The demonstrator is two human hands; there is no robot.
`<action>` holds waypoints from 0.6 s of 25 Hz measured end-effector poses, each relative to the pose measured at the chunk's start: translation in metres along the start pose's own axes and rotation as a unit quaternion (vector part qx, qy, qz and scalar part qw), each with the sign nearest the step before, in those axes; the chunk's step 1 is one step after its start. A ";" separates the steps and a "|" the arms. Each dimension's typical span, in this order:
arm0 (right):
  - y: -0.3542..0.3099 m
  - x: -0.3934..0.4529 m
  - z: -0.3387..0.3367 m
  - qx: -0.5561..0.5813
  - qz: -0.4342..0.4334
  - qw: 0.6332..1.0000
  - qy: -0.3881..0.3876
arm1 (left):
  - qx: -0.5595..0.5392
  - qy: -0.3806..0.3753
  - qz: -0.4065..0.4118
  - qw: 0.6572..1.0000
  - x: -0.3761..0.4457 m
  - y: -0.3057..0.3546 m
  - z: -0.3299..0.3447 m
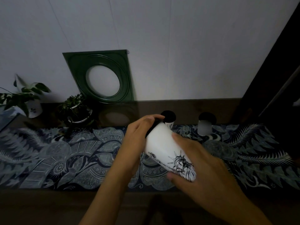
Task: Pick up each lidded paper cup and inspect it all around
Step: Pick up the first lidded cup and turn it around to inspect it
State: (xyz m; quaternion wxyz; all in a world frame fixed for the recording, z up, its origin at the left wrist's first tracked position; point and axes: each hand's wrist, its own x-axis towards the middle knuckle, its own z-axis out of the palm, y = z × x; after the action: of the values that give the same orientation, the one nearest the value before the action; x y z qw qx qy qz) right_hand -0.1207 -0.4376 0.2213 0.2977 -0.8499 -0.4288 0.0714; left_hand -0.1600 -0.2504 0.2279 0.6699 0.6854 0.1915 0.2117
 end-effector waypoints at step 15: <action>0.001 -0.002 -0.003 0.135 0.036 0.990 0.011 | -0.030 -0.024 0.026 0.999 -0.003 -0.002 -0.001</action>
State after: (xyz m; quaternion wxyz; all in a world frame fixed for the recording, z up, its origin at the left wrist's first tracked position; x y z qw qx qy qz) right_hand -0.1202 -0.4408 0.2229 0.4116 -0.8177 -0.3808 0.1302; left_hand -0.1627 -0.2511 0.2263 0.6887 0.6746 0.1516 0.2181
